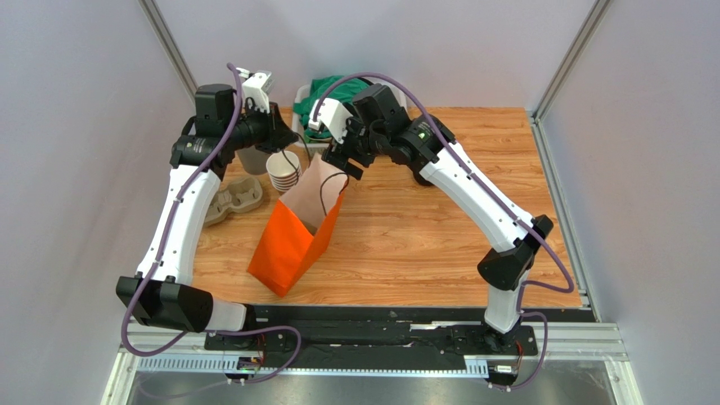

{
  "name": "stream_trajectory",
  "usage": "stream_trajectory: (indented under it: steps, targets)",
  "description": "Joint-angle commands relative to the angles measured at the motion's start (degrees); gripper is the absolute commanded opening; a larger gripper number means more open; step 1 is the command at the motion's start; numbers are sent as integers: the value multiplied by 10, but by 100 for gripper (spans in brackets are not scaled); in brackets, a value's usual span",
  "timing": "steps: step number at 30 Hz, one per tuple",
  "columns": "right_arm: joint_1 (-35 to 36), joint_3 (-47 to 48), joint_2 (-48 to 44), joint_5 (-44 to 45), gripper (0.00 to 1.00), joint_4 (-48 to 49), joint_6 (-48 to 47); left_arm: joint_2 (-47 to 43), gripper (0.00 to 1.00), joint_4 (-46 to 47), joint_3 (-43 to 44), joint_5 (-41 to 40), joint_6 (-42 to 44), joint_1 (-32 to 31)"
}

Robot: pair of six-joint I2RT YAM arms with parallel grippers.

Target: Pack the takeout coffee

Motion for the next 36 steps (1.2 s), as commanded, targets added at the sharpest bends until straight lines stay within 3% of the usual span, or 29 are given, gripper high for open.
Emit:
stream_trajectory:
  steps: [1,12,16,20,28,36]
  targets:
    - [5,-37,5,7,77,21,-10,-15,15,14,0,-1,5,3]
    - [1,6,-47,-16,78,11,-57,-10,15,11,6,0,6,3]
    - [-6,37,-70,-106,75,-55,-70,-6,15,8,9,1,10,3]
    - [-7,38,-86,-254,73,-93,-68,1,15,6,13,4,8,3]
    - [-2,3,-76,-348,70,-76,-56,-1,15,4,12,-1,7,2]
    - [37,-1,-49,-325,62,-54,-39,2,15,4,5,-5,12,2]
